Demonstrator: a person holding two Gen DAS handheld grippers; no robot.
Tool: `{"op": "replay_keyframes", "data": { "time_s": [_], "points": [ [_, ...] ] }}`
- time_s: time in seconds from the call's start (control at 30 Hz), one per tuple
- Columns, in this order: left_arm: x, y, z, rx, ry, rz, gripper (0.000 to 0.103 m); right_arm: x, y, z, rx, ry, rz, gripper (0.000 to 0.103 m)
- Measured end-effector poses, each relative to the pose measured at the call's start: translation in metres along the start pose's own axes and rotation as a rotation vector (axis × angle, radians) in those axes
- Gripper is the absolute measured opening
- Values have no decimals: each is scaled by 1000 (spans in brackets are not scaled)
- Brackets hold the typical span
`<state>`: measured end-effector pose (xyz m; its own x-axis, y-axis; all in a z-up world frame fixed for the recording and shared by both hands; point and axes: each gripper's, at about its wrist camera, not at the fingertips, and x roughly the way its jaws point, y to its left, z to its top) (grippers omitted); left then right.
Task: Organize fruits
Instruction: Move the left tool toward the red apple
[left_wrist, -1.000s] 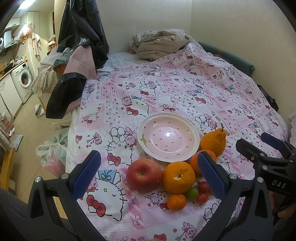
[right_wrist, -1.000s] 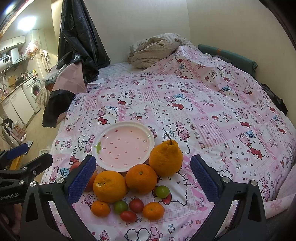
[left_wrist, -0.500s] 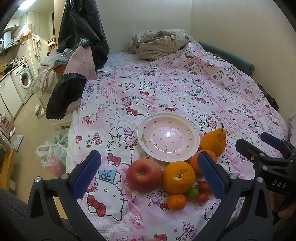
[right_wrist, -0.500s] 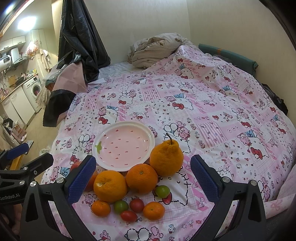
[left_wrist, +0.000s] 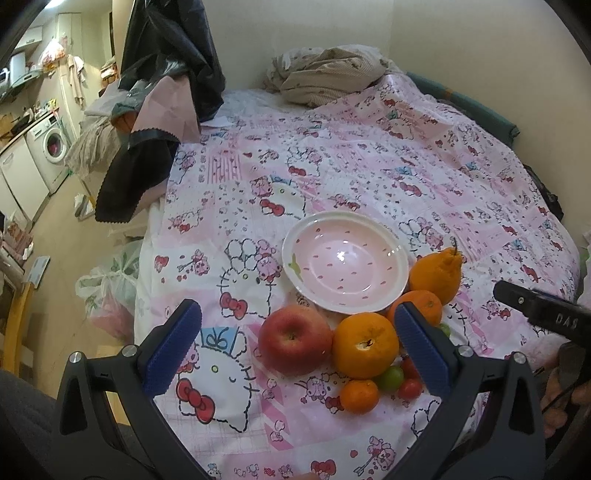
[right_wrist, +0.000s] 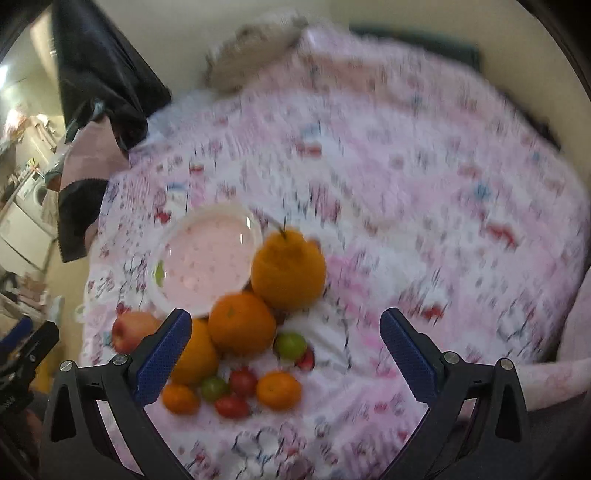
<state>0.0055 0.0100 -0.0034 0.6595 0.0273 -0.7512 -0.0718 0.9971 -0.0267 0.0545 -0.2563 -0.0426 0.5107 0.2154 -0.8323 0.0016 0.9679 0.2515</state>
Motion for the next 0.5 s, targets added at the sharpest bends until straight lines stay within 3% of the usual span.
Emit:
{"op": "replay_keyframes", "data": {
  "time_s": [0.1,0.17,0.3,0.43,0.5],
  "points": [
    [6,3,0,-10,36,12,103,17,-14,-1,44,98,3,99],
    [10,6,0,-24,62,10,103,33,-21,-5,69,181,2,84],
    [13,7,-1,-28,84,6,103,73,-29,-25,129,402,18,67],
    [16,9,-1,-39,108,-7,103,93,-30,-41,151,505,28,55],
    [18,11,0,-51,120,-13,103,97,-25,-45,127,526,46,55]
  ]
}}
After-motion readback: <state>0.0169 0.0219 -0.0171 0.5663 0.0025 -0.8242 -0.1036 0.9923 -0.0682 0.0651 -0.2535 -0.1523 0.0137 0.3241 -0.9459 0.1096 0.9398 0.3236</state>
